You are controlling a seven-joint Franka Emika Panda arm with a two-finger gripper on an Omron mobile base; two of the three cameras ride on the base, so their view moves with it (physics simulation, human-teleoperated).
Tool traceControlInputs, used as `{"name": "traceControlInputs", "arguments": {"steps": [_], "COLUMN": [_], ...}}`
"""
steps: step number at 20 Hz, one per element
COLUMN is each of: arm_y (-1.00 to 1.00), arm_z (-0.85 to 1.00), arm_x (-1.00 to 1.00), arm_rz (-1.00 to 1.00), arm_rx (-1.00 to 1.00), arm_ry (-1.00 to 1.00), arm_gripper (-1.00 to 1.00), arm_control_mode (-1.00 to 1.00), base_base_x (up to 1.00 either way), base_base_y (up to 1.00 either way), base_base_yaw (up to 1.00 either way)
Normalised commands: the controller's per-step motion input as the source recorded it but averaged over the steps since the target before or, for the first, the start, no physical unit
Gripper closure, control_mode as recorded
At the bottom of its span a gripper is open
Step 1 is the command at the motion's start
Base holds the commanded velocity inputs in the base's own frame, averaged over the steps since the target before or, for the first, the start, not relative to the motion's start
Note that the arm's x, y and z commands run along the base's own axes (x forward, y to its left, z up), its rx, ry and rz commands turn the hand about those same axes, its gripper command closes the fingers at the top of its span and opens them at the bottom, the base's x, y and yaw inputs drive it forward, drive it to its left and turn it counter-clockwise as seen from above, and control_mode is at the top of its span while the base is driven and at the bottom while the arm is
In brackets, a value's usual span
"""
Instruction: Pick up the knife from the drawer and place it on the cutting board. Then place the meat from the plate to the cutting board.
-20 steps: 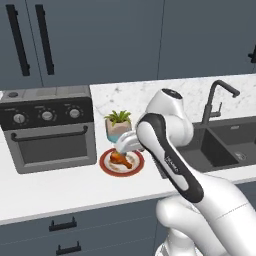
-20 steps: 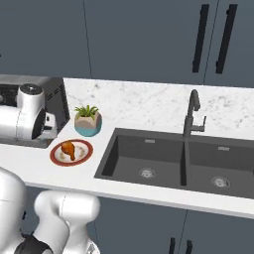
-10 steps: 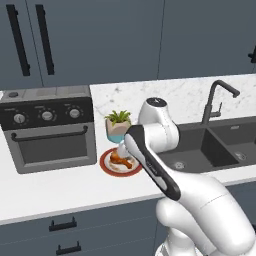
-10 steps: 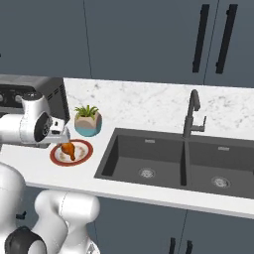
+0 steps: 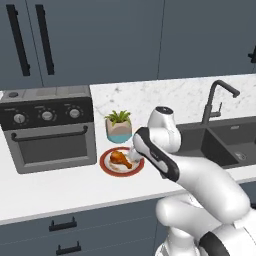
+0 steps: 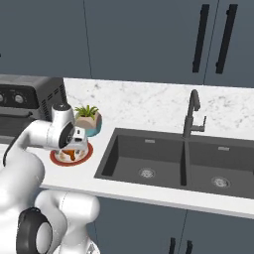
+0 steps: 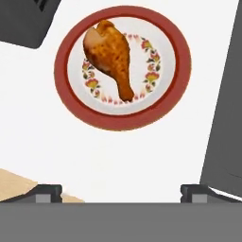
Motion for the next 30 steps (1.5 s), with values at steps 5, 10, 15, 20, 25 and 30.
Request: {"name": "traceControlInputs", "arguments": {"steps": [5, 10, 15, 20, 25, 30], "arm_y": [0.48, 0.26, 0.00, 0.00, 0.00, 0.06], "arm_z": [-0.47, -0.39, -0.27, -0.17, -0.26, -0.37], "arm_x": [0.31, 0.50, 0.43, 0.44, 0.22, 0.00], "arm_rz": [0.04, 0.00, 0.00, 0.00, 0.00, 0.00], "arm_rx": [0.00, -0.02, -0.04, -0.01, -0.01, -0.02], "arm_ry": [0.00, 0.00, 0.00, 0.00, 0.00, 0.00], "arm_gripper": [-1.00, -1.00, -1.00, -1.00, -1.00, -1.00], "arm_control_mode": [-1.00, -1.00, -1.00, -1.00, -1.00, -1.00], "base_base_x": [0.00, 0.00, 0.00, 0.00, 0.00, 0.00], "base_base_y": [0.00, 0.00, 0.00, 0.00, 0.00, 0.00], "base_base_yaw": [0.00, 0.00, 0.00, 0.00, 0.00, 0.00]}}
